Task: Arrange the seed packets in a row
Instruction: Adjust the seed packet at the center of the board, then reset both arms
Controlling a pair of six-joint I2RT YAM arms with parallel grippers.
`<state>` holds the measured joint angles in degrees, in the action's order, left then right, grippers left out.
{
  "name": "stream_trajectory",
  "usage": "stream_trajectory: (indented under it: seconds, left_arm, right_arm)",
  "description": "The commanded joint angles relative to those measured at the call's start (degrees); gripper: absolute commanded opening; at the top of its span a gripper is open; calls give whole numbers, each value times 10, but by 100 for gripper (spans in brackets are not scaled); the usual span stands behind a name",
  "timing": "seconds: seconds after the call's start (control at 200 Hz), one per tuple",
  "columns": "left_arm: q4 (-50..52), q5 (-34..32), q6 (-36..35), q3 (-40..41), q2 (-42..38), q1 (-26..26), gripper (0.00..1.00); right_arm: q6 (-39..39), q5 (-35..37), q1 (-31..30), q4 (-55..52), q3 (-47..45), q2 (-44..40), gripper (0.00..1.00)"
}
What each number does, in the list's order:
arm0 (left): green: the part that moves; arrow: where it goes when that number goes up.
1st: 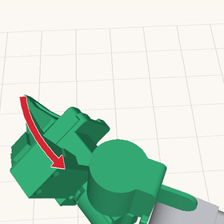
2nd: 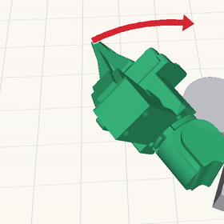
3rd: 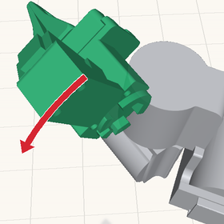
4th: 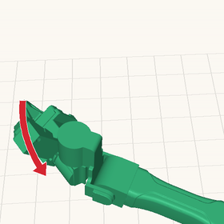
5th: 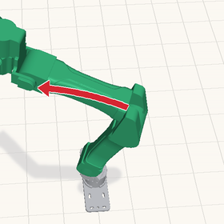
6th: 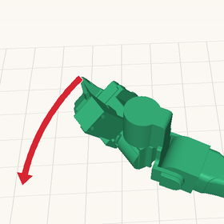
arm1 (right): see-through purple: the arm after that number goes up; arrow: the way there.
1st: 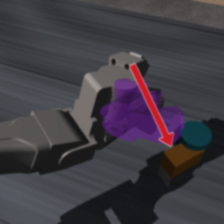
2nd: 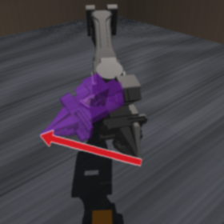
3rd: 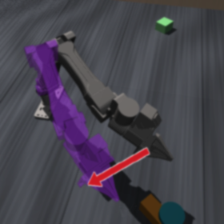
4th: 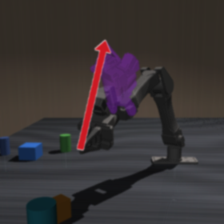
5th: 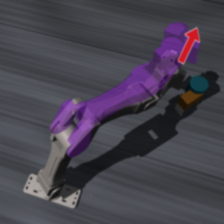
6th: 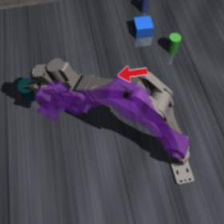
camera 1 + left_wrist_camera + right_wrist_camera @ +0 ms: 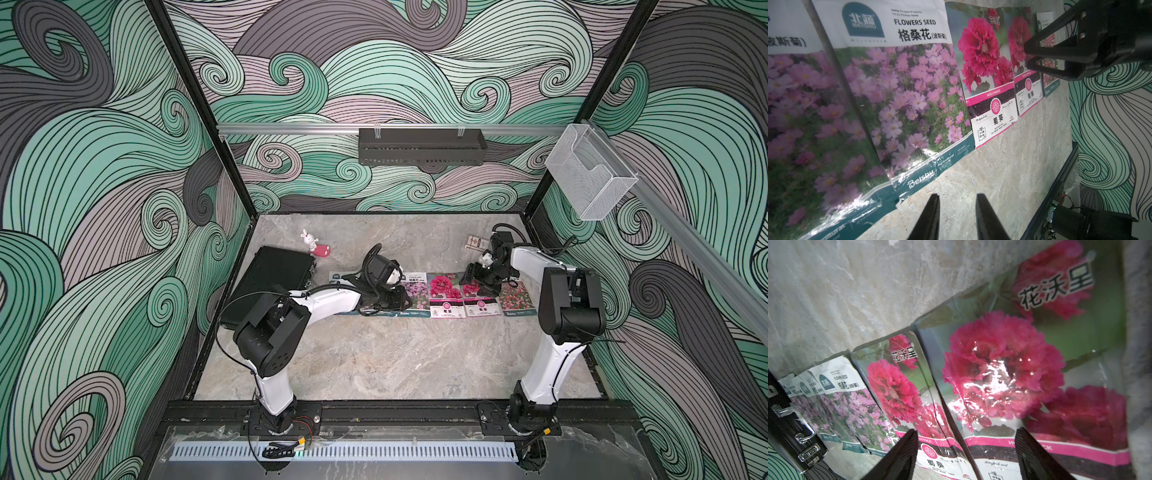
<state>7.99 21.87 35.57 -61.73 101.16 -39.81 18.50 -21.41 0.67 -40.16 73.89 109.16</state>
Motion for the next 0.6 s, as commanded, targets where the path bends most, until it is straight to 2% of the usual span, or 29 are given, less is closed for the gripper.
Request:
stream_trajectory:
  seconds: [0.0,0.18,0.35,0.43,0.46,0.595]
  left_arm:
    - [12,-6,-4,-19,-7,-4,31]
    - [18,-10,-7,-22,-17,-4,31]
    - [33,-23,-13,-30,-44,-4,31]
    - [62,-50,-31,-43,-71,-1,31]
    - [81,-68,-37,-49,-85,2,31]
    - [157,-141,-81,-68,-158,41,33]
  right_arm:
    - [2,4,2,-8,13,-45,79]
    - [7,-13,-1,-2,46,-94,82]
    - [7,-20,-3,0,67,-180,84]
    - [-8,-17,-1,-1,65,-219,89]
    - [-15,-12,0,0,63,-231,99]
    - [-51,19,14,10,36,-285,100]
